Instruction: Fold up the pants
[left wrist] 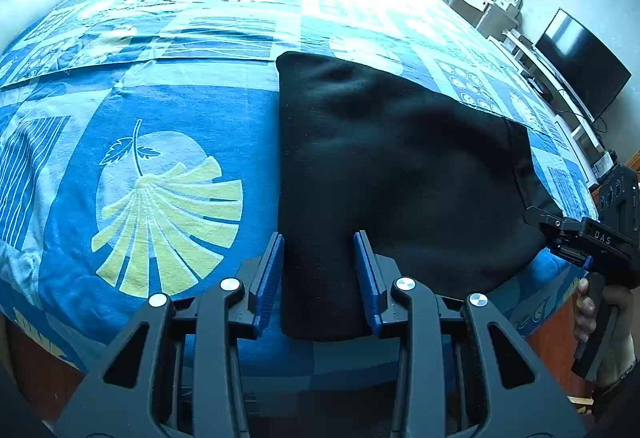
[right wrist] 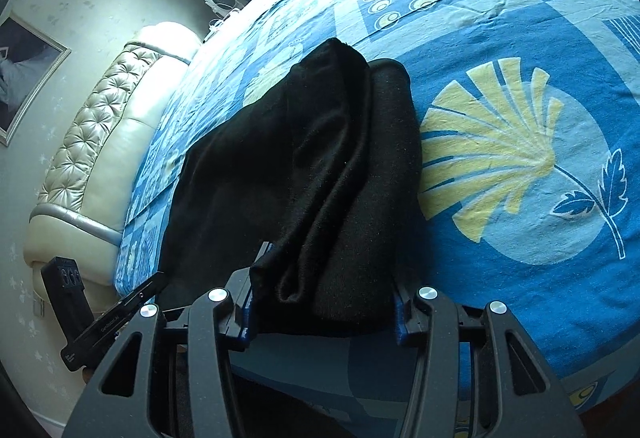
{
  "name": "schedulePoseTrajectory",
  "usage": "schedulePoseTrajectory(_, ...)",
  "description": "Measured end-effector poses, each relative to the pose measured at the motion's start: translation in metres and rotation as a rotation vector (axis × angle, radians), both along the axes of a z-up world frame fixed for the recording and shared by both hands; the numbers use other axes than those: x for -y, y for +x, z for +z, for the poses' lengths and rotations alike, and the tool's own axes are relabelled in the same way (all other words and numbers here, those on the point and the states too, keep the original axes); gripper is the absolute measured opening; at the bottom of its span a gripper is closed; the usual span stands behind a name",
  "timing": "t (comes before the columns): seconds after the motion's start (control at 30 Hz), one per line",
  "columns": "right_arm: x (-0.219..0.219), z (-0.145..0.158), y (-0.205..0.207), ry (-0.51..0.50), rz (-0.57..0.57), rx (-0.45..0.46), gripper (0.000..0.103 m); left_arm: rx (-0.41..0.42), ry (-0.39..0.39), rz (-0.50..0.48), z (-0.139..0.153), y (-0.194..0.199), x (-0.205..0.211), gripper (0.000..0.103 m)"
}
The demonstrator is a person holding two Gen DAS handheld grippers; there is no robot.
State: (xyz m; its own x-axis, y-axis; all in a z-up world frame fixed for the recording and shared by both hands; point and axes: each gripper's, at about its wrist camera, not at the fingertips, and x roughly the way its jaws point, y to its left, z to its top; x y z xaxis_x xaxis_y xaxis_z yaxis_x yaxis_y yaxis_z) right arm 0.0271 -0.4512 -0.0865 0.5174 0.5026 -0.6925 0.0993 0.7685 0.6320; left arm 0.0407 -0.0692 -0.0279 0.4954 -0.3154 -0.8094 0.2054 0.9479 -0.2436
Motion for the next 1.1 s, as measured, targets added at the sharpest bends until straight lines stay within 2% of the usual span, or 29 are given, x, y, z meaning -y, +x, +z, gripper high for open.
schedulePoseTrajectory(0.03,0.002,0.0,-0.001,0.012,-0.006,-0.002,0.05,-0.001,-0.02,-0.012,0.001,0.0,-0.001,0.042)
schedulePoseTrajectory(0.07,0.004,0.0,-0.001,0.031,-0.015,-0.005,0.05,-0.007,-0.062,-0.03,0.002,-0.001,-0.004,0.056)
schedulePoseTrajectory(0.13,0.015,-0.004,-0.002,0.083,-0.043,-0.024,0.06,-0.023,-0.154,-0.04,0.004,-0.001,-0.011,0.078)
schedulePoseTrajectory(0.17,0.023,-0.008,-0.004,0.103,-0.063,-0.037,0.062,-0.031,-0.197,-0.031,0.005,0.0,-0.016,0.081)
schedulePoseTrajectory(0.27,0.042,-0.014,-0.01,0.139,-0.092,-0.055,0.067,-0.071,-0.295,-0.011,0.001,0.01,-0.029,0.083)
schedulePoseTrajectory(0.37,0.052,-0.003,-0.007,0.122,-0.102,-0.019,0.067,-0.103,-0.324,0.006,-0.007,0.029,-0.034,0.084)
schedulePoseTrajectory(0.53,0.063,0.005,0.025,0.199,-0.11,0.044,0.072,-0.169,-0.373,-0.025,-0.025,0.073,-0.027,0.084)
schedulePoseTrajectory(0.7,0.059,-0.009,0.069,0.225,-0.089,0.024,0.072,-0.212,-0.318,-0.072,-0.04,0.111,-0.007,0.084)
schedulePoseTrajectory(0.9,0.034,-0.027,0.092,0.238,-0.025,-0.009,0.077,-0.244,-0.352,-0.106,-0.049,0.142,0.002,0.09)
schedulePoseTrajectory(0.93,0.029,-0.025,0.092,0.214,-0.004,0.0,0.074,-0.245,-0.348,-0.107,-0.05,0.145,0.004,0.09)
schedulePoseTrajectory(0.97,0.025,-0.023,0.091,0.192,0.007,0.007,0.069,-0.234,-0.327,-0.111,-0.049,0.145,0.007,0.08)
schedulePoseTrajectory(1.0,0.022,-0.023,0.09,0.175,0.013,0.006,0.058,-0.221,-0.293,-0.121,-0.048,0.146,0.01,0.072)
schedulePoseTrajectory(1.07,0.018,-0.021,0.089,0.157,0.015,0.019,0.05,-0.21,-0.239,-0.124,-0.046,0.145,0.018,0.056)
schedulePoseTrajectory(1.1,0.016,-0.018,0.088,0.149,0.014,0.027,0.047,-0.203,-0.223,-0.121,-0.043,0.144,0.02,0.052)
